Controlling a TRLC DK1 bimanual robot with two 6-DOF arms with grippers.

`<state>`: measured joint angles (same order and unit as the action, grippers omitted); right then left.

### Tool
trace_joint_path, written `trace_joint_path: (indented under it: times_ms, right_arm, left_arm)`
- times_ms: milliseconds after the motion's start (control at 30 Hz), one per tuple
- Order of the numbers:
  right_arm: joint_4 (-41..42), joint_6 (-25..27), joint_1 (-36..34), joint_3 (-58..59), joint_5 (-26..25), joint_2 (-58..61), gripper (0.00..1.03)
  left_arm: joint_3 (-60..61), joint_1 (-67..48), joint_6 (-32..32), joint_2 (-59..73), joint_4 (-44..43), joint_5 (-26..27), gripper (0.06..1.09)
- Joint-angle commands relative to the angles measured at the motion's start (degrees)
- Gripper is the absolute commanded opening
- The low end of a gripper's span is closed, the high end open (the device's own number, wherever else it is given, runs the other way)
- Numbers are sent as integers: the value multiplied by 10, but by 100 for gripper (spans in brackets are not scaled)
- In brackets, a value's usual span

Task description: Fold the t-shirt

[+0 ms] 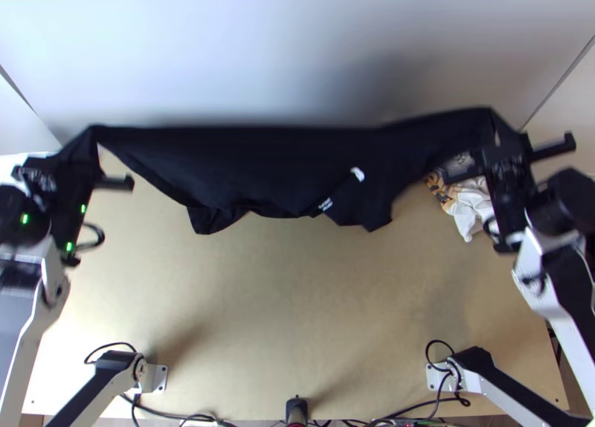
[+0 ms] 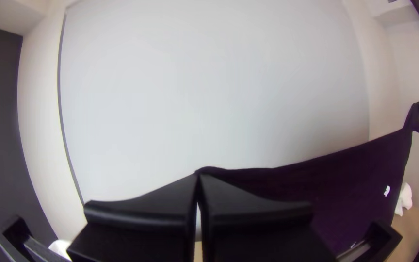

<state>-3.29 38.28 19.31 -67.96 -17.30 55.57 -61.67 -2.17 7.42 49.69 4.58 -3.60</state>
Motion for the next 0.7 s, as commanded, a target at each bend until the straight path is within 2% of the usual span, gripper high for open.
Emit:
trace_joint_path:
  times_ms: [0, 100, 433, 667]
  right_arm:
    - [-166, -39, 40, 38, 2, -91, 2]
    - [-234, -58, 42, 43, 2, -113, 2]
    - [-453, -117, 94, 57, 3, -173, 2]
    - [-596, -124, 129, 83, 8, -235, 2]
  left_arm:
    - [42, -35, -43, -94, 165, 33, 9]
    - [42, -39, -63, -118, 245, 48, 9]
    - [67, -35, -64, -188, 482, 162, 9]
    - [105, -57, -57, -264, 627, 206, 9]
